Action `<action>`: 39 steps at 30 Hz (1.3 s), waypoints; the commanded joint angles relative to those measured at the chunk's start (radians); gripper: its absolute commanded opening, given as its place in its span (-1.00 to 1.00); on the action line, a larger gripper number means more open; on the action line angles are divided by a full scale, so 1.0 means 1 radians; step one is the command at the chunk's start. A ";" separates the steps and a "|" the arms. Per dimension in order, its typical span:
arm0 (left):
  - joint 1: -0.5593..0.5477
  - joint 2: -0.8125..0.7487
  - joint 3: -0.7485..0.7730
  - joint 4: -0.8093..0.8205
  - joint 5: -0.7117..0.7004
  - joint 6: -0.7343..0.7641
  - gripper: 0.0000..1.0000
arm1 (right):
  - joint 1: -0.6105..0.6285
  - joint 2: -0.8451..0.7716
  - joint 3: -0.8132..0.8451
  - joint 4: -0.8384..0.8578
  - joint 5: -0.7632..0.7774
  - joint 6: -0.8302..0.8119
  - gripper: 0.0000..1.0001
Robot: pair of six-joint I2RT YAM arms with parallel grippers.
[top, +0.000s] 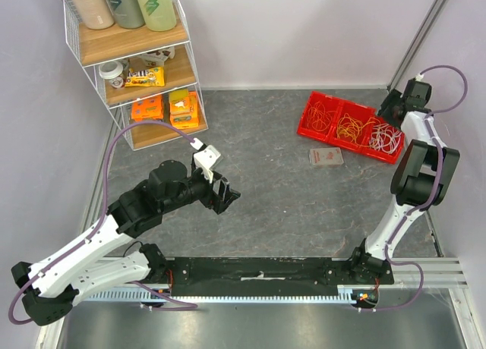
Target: Untangle the cables
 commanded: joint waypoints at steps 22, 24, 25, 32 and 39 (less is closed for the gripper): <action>0.005 -0.005 -0.007 0.036 0.011 0.032 0.68 | 0.018 -0.092 -0.133 0.153 -0.157 -0.023 -0.84; 0.005 -0.003 -0.005 0.036 0.013 0.032 0.68 | 0.029 -0.091 -0.122 0.147 -0.156 -0.015 -0.90; 0.005 -0.003 -0.007 0.036 0.015 0.032 0.68 | 0.033 -0.086 -0.116 0.145 -0.157 -0.009 -0.95; 0.005 0.007 -0.005 0.036 0.018 0.032 0.68 | 0.156 0.007 -0.024 0.144 -0.088 -0.047 -1.00; 0.005 0.014 -0.008 0.033 -0.002 0.037 0.68 | 0.217 0.138 0.015 0.179 0.153 -0.069 -1.00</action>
